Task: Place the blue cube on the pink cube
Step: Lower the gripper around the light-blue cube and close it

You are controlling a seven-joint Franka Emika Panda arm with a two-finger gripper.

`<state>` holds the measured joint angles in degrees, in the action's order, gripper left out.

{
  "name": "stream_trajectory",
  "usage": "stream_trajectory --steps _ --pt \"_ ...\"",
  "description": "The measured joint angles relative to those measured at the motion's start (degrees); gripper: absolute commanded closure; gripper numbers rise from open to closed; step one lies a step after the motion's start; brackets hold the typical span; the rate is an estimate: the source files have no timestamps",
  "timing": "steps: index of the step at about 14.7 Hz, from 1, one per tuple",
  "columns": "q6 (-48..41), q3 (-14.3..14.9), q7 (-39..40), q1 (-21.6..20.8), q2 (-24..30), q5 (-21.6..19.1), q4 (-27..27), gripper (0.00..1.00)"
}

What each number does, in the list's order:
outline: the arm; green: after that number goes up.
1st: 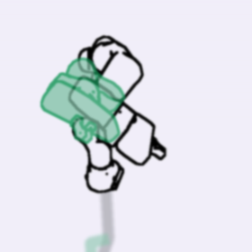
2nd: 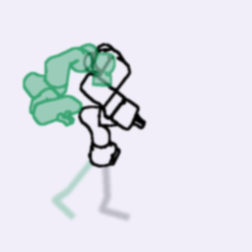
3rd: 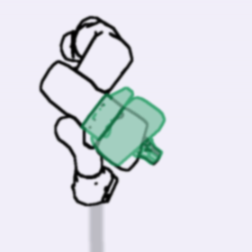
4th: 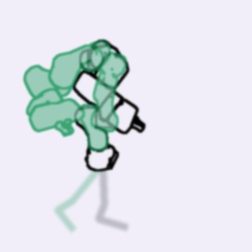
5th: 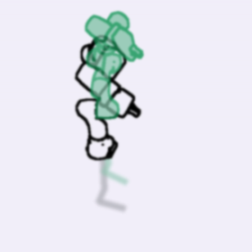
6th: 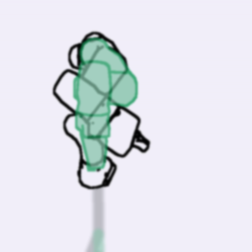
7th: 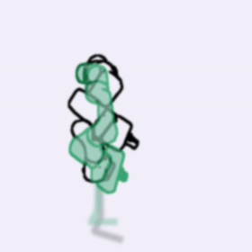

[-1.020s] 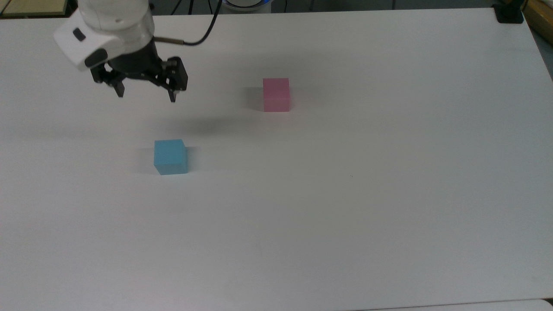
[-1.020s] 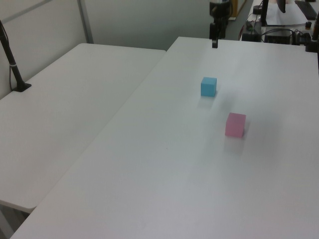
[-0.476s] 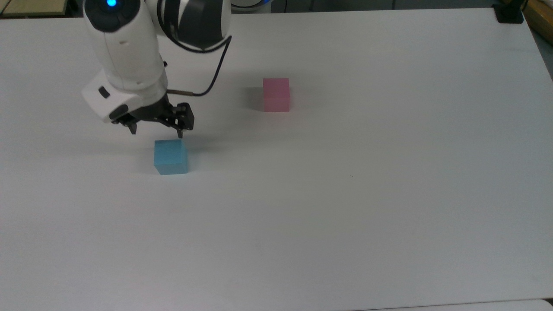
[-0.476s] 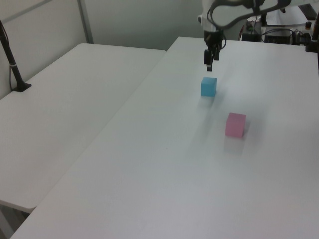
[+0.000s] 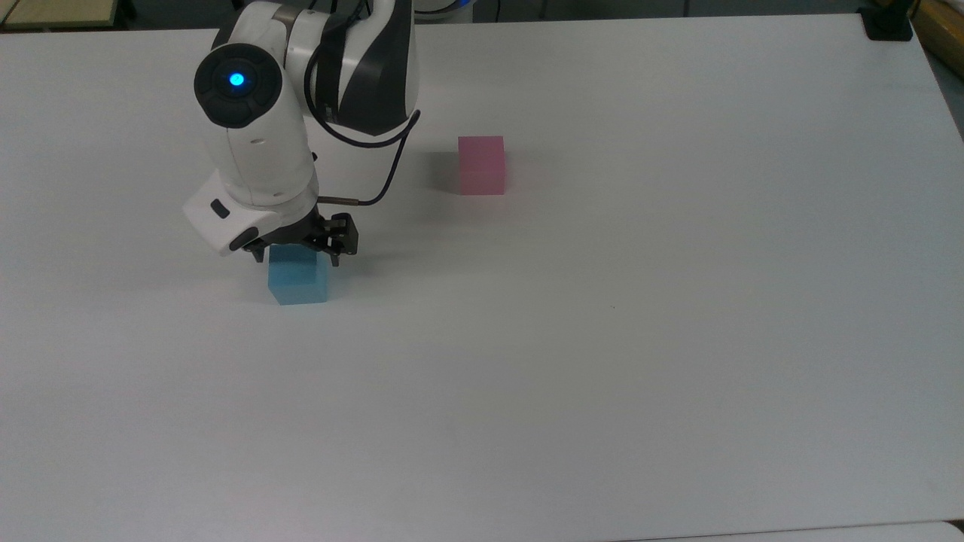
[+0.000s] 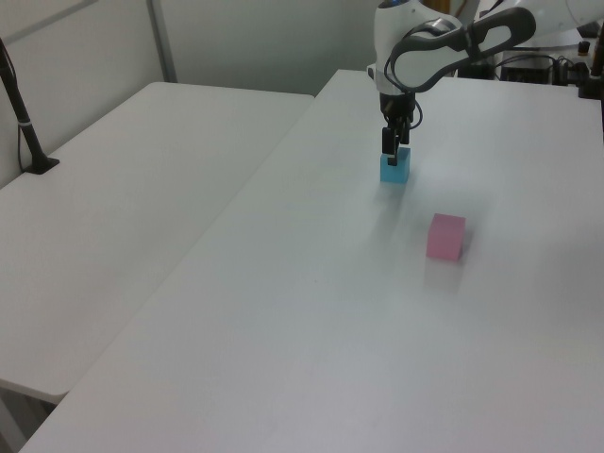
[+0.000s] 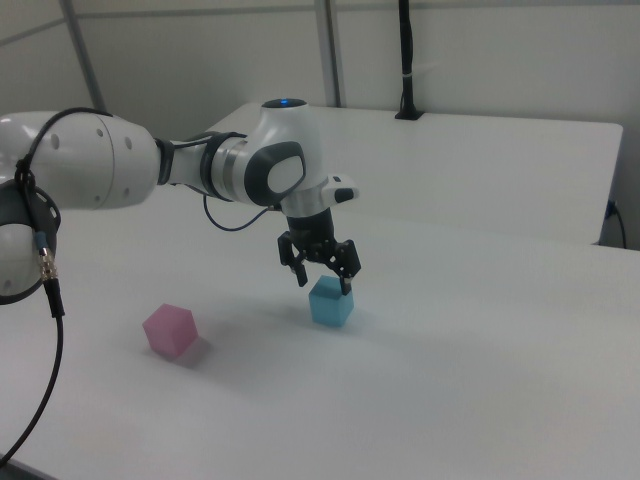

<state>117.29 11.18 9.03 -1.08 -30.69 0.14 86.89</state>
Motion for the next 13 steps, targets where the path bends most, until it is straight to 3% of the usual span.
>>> stream_trajectory --steps 9,11,12,13 --pt "2.48 -1.11 1.33 2.05 -2.13 0.00 0.31 0.00" --pt "2.73 -1.84 1.33 2.03 -2.51 0.00 0.31 0.26" --pt "3.16 -1.99 1.33 2.04 -2.57 0.00 0.31 0.49" --pt "3.70 -2.02 1.33 2.04 -2.57 0.00 0.30 0.65"
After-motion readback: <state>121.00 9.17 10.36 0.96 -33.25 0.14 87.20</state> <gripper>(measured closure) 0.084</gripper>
